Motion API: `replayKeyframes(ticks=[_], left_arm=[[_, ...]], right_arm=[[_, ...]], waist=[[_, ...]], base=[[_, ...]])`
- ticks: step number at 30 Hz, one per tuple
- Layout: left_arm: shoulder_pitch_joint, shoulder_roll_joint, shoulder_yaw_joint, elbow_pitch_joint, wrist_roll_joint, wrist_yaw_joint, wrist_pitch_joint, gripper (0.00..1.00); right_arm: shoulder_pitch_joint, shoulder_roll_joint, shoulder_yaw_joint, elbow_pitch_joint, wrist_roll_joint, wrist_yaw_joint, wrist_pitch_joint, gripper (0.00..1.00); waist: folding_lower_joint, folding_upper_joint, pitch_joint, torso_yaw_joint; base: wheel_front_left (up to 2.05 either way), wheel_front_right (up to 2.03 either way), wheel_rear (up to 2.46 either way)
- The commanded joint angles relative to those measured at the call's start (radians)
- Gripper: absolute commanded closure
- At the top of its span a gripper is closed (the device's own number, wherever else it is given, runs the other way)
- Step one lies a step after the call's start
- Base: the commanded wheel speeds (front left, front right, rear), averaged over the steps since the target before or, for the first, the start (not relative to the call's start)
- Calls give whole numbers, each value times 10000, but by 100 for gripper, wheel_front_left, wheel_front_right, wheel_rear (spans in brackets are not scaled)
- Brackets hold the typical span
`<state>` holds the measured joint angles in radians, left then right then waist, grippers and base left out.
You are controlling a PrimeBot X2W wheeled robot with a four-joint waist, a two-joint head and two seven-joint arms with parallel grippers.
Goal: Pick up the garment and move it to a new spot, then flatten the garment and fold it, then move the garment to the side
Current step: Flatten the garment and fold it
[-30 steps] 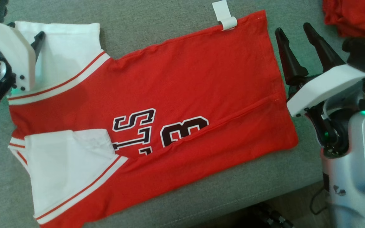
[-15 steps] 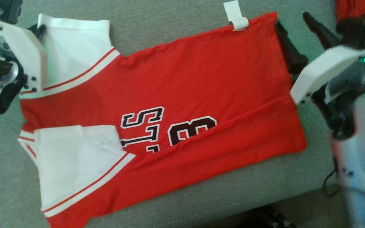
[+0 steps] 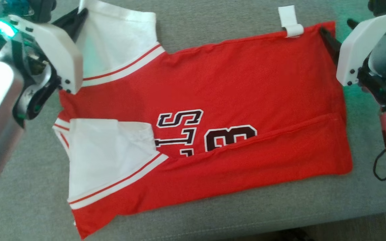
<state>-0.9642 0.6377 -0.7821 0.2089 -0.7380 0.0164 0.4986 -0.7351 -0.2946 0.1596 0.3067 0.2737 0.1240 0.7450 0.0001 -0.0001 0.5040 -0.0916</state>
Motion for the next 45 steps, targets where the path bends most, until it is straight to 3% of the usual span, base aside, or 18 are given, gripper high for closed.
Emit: replayKeyframes(ticks=[1, 5, 6, 7, 9, 13, 14, 25, 38, 45], left_arm=[[-503, 264, 384, -381, 93, -49, -96, 100], [-493, 136, 334, -531, 71, -43, -183, 100], [-497, 124, 330, -545, 65, -41, -191, 100], [-503, 117, 330, -559, 58, -39, -198, 100], [-508, 117, 333, -579, 44, -36, -213, 100], [-465, 166, 327, -565, 20, -43, -246, 100], [-425, 182, 328, -562, -7, -41, -272, 100], [687, 511, 590, -1289, -348, 176, -1157, 100], [4734, 1201, 747, -3286, -823, 1558, -3237, 100], [6512, 909, 582, -3382, -1127, 2064, -4258, 100]], right_arm=[[-293, -164, 137, -192, 149, 67, 196, 0], [-451, -261, 209, 222, 491, 67, 384, 0], [-486, -282, 264, 304, 510, 67, 434, 4], [-522, -286, 313, 381, 557, 67, 480, 14], [-595, -265, 383, 525, 682, 67, 572, 50], [-723, -270, 575, 682, 795, 67, 432, 75], [-745, -298, 709, 704, 864, 67, 146, 100], [-78, -608, 904, 974, 1109, 67, -1678, 100], [2966, -721, 668, -34, 1292, 67, -2899, 100], [4301, -361, 87, -802, 1139, 67, -2869, 100]], waist=[[-1, 1, -1, 122], [-1, 1, 18, 251], [-1, 1, 24, 263], [-1, 1, 34, 273], [-1, 1, 50, 284], [-1, 1, 26, 275], [-1, 1, -25, 276], [-1, 1, -852, 402], [-1, 1, -2894, 837], [-1, 1, -3393, 907]], base=[[0, 0, 0], [0, 0, 0], [0, 0, 0], [0, 0, 0], [0, 0, 0], [0, 0, 0], [0, 0, 0], [0, 0, 0], [0, 0, 0], [0, 0, 0]])
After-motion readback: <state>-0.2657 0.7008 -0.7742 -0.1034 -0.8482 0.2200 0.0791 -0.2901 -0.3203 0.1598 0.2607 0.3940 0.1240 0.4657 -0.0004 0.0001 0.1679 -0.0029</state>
